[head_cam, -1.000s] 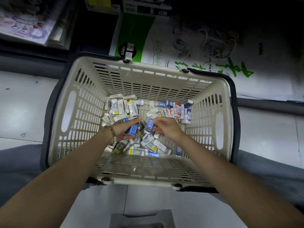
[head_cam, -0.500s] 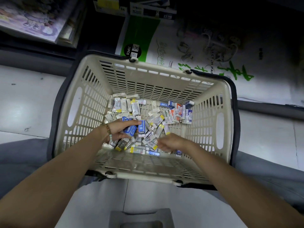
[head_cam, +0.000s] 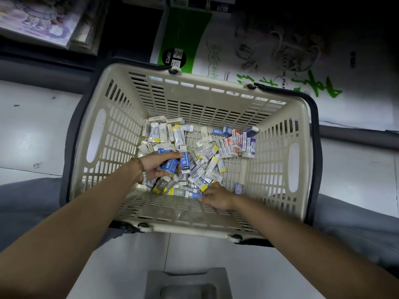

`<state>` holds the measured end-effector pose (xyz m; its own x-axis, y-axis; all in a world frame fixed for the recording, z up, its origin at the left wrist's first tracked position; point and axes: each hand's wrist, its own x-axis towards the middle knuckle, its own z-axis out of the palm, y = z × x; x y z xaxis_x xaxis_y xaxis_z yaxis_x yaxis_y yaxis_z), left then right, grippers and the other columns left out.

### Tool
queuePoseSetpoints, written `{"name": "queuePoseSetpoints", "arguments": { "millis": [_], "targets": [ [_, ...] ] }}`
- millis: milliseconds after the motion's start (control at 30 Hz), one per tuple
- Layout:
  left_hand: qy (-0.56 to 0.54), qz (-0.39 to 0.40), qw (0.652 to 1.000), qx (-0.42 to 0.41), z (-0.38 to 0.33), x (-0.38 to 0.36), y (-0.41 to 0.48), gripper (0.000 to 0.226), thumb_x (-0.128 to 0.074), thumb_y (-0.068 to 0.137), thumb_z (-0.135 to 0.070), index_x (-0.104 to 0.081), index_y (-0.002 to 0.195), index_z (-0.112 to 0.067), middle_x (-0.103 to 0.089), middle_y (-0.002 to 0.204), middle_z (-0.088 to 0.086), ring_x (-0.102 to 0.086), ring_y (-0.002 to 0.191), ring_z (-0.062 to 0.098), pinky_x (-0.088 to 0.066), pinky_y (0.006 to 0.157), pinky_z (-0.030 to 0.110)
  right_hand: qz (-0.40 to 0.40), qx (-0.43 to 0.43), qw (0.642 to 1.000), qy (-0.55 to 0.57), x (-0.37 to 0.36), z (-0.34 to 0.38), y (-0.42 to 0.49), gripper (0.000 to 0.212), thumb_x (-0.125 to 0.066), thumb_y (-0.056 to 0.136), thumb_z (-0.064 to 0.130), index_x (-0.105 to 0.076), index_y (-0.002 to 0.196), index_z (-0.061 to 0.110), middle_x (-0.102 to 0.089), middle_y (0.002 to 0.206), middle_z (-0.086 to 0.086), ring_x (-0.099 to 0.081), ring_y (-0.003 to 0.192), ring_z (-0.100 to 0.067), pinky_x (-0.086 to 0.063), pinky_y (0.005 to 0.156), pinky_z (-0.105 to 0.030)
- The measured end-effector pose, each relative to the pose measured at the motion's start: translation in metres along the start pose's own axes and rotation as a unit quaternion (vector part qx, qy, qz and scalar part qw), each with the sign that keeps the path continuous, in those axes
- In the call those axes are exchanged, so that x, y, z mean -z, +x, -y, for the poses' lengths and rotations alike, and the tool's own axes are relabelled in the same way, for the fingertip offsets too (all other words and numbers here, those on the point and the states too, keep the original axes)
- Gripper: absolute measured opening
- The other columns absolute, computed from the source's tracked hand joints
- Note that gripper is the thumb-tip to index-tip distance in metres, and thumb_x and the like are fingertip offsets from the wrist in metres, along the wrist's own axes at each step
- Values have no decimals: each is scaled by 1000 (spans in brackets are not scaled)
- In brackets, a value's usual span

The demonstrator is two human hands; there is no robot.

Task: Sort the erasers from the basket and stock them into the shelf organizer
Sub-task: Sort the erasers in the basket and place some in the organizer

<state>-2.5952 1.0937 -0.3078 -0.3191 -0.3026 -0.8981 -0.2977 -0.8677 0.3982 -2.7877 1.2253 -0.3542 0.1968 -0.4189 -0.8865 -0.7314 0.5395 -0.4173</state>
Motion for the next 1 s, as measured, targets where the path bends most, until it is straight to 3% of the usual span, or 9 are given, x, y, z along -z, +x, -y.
{"name": "queuePoseSetpoints", "arguments": {
  "millis": [67,200,400,533,633,700,800,933,1000],
  "targets": [
    [-10,-3,1000,3,0,1,-1,13,-68,83,-25,-67,87,-13,-70,64,-1,-66,53,7,-54,48,17,-24,23,999,42,1,1,-2,34,-56,92,36,-67,98,4,-58,107,-18,-55,96,-15,-41,88,-31],
    [-43,3,999,-2,-2,0,-3,12,-66,85,-22,-66,86,-11,-70,62,0,-65,52,7,-54,48,18,-65,35,993,89,-7,4,-3,16,-70,84,26,-58,77,18,-65,101,-13,-55,89,-16,-45,82,-29],
    [-91,18,995,-46,-22,-4,-18,13,-65,85,-21,-63,90,-10,-68,60,1,-65,52,8,-52,44,18,12,50,983,175,30,26,-29,15,-70,83,12,-58,90,13,-67,92,-11,-64,77,-13,-51,72,-19],
    [-87,48,991,-86,-59,-18,-48,12,-63,86,-20,-64,91,-9,-69,62,2,-64,49,9,-50,42,16,37,54,975,211,89,56,-83,45,-71,80,7,-57,123,8,-66,109,-9,-67,84,-9,-54,72,-15],
    [-10,59,990,-130,-95,-32,-86,11,-65,83,-22,-67,87,-11,-71,67,2,-67,55,9,-55,49,19,24,78,947,310,128,81,-138,44,-65,83,0,-53,126,3,-73,93,-8,-71,82,-12,-56,79,-20],
    [30,54,983,-174,-119,-41,-117,20,-72,71,-27,-70,87,-15,-74,75,2,-69,62,11,-59,64,26,-40,98,928,357,150,95,-176,39,-64,84,0,-56,122,5,-73,91,-11,-72,78,-12,-57,75,-21],
    [0,41,963,-268,-150,-54,-165,31,-77,56,-33,-70,84,-22,-73,79,1,-70,65,11,-51,80,34,-157,162,872,434,171,117,-231,20,-67,82,10,-65,102,10,-73,90,-10,-72,76,-13,-58,67,-21],
    [-113,15,925,-363,-174,-71,-214,27,-75,62,-30,-64,85,-24,-71,66,-2,-66,52,10,-50,45,18,-202,284,791,503,175,151,-276,29,-68,69,21,-64,95,9,-75,92,-4,-70,79,-11,-57,75,-23],
    [-161,3,905,-393,-181,-76,-226,27,-73,60,-31,-63,84,-23,-69,62,-4,-64,49,8,-48,43,16,-201,334,753,530,172,171,-284,34,-67,67,19,-64,98,5,-74,95,-6,-71,81,-11,-57,70,-21]
  ]
}}
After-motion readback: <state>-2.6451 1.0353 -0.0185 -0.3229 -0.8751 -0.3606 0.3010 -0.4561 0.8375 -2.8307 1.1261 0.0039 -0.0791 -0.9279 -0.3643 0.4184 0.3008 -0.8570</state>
